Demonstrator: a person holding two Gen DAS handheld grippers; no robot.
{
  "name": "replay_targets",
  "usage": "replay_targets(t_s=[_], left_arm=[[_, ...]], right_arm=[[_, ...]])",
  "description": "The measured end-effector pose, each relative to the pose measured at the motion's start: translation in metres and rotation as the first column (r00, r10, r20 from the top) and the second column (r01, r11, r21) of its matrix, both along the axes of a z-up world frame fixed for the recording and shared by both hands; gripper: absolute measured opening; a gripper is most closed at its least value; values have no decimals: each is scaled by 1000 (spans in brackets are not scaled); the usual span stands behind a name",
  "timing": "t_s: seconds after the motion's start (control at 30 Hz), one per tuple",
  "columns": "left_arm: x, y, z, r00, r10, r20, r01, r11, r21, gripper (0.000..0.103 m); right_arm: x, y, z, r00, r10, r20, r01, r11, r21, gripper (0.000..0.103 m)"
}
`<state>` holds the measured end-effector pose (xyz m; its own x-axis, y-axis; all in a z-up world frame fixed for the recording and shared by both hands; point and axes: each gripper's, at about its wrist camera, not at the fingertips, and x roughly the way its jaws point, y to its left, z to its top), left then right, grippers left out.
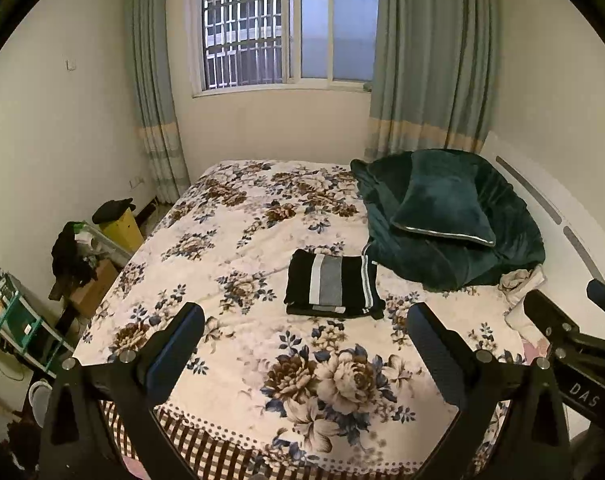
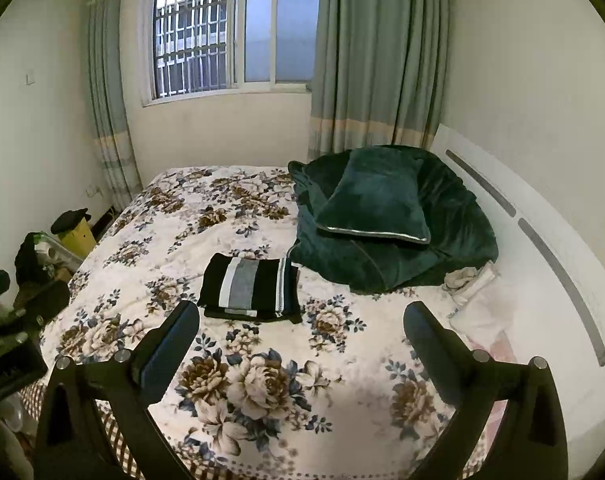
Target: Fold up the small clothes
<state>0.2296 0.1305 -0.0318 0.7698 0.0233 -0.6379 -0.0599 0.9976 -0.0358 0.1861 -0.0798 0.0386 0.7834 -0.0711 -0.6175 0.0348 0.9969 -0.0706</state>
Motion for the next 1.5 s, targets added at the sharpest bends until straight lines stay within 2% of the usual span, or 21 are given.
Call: replay_targets(t_s=[0.57, 1.5], left_arm=[[-16, 5, 1, 999, 41, 0, -41, 999, 2, 103], [-22, 1, 7, 999, 41, 10, -41, 999, 4, 103]], right_arm=[[-4, 0, 2, 999, 36, -13, -36, 999, 9, 103], [-6, 7, 10, 999, 52, 1, -52, 999, 7, 103]])
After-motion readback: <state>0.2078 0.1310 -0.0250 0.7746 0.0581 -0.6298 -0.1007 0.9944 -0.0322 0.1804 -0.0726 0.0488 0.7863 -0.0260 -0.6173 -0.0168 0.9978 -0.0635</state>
